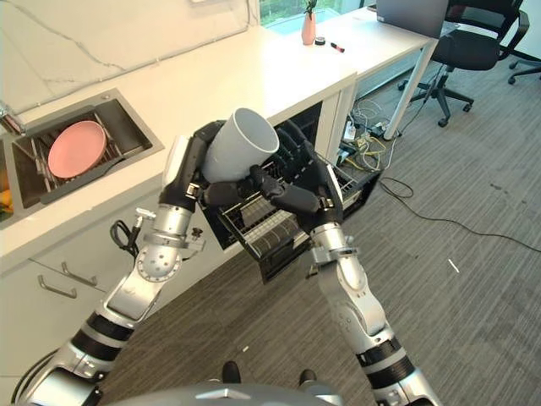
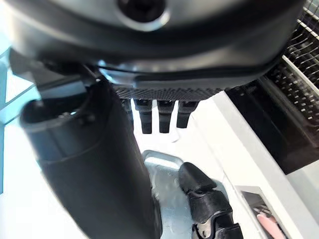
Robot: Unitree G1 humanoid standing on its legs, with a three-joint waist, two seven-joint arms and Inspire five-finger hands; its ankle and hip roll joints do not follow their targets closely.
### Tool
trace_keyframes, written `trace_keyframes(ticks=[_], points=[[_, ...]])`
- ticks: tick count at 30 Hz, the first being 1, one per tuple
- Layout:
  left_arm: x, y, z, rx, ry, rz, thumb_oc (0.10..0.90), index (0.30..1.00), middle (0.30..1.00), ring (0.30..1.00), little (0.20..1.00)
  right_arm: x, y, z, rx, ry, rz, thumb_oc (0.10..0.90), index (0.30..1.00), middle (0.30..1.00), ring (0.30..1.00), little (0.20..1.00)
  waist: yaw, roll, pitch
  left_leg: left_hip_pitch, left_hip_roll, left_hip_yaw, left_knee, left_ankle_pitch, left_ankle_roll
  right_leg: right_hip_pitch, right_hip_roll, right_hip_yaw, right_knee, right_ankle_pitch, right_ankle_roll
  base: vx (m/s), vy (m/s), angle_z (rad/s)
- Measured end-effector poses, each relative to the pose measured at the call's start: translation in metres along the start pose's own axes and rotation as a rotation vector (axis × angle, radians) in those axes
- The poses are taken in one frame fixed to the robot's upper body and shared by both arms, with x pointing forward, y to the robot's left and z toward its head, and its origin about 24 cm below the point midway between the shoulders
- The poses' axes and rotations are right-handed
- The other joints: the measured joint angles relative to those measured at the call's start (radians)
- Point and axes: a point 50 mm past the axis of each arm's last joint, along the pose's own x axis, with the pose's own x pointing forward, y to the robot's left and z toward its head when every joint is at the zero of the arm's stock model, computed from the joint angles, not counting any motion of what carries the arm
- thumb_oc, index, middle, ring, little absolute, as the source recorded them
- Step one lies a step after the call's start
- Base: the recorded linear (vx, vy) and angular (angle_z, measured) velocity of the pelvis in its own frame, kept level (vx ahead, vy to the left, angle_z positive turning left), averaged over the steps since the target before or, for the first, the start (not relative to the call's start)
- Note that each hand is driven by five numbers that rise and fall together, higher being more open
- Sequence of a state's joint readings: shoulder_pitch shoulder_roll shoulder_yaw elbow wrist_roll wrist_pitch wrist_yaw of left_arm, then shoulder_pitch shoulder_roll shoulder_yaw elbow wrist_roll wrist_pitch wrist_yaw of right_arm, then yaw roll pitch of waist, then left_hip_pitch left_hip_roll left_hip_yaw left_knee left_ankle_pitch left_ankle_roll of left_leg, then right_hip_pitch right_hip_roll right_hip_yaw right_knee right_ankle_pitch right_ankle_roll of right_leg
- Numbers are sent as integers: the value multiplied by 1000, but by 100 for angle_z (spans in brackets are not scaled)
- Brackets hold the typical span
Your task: Place the dishes in the dishwasher.
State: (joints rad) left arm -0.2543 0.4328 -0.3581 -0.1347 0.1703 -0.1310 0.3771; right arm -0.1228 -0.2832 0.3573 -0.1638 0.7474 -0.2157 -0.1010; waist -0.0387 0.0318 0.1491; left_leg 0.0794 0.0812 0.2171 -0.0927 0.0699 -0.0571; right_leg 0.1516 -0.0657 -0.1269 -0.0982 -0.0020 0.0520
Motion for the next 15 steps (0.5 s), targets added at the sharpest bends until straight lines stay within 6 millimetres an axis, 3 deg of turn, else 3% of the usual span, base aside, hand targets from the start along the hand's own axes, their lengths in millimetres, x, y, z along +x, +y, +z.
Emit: trace_keyframes(ticks=[15], points=[[-6, -5, -3, 37, 12, -5, 400, 300, 300, 300, 300, -3, 13, -14, -56, 65, 3, 800, 900, 900, 900, 900, 6, -2, -18, 4, 1, 10, 0, 0, 0, 0, 0, 5, 0, 0, 0, 0, 0, -1]])
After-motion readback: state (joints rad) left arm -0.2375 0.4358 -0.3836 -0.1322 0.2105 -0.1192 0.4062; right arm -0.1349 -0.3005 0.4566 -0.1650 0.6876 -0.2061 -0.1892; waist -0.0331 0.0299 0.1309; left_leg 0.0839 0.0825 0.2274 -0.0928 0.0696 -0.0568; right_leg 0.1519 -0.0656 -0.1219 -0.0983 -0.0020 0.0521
